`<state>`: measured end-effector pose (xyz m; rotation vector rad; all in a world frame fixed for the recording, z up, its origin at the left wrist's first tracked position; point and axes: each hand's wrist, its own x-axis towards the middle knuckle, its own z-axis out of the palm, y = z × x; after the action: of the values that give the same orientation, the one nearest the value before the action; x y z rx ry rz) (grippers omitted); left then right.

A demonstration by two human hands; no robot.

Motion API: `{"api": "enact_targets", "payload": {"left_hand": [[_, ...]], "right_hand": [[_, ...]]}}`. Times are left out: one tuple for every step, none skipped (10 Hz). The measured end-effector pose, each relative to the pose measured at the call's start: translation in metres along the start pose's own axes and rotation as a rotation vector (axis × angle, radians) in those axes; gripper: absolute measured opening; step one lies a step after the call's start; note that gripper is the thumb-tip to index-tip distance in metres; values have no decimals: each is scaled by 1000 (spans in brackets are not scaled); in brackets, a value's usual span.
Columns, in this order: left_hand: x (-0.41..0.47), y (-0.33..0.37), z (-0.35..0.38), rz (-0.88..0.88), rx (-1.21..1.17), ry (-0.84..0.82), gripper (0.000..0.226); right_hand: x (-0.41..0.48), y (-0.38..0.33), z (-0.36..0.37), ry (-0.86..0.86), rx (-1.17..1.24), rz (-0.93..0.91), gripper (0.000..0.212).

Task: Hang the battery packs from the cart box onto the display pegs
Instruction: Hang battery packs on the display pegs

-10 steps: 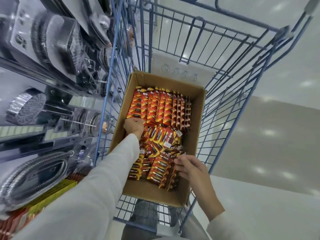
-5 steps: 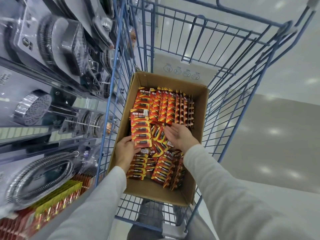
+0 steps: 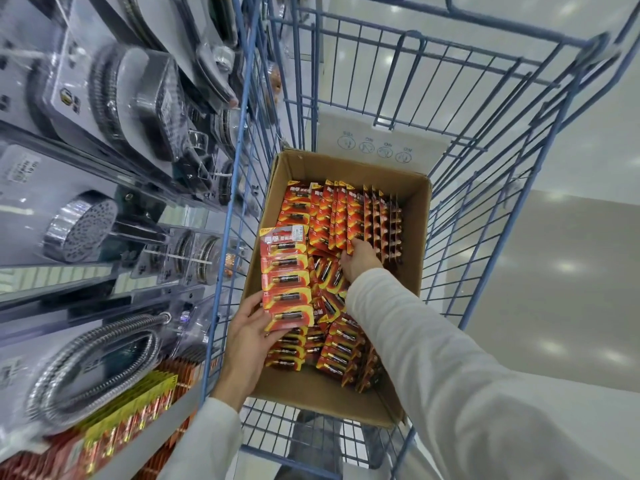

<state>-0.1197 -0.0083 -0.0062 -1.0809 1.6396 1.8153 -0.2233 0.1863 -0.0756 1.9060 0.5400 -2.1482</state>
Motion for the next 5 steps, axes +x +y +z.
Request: {"api": "enact_targets", "payload": {"left_hand": [[-2,2,-1,23,-64,7,31],[-6,9,2,51,-87,-13,26],[-10,14,6,75,-87,-38,26],[-21,25,11,102,-83,-65,27],[-33,34,9,109,-91,-66,22]], "right_hand": [[11,-1,-15,72,139,-10,35],[-2,-1,-32,-5,98,120,32],[-17,5,-41,13,110,56,44],[-52,10,-57,-148,48,24,54],[-81,11,-71,-220,-25,8,62]]}}
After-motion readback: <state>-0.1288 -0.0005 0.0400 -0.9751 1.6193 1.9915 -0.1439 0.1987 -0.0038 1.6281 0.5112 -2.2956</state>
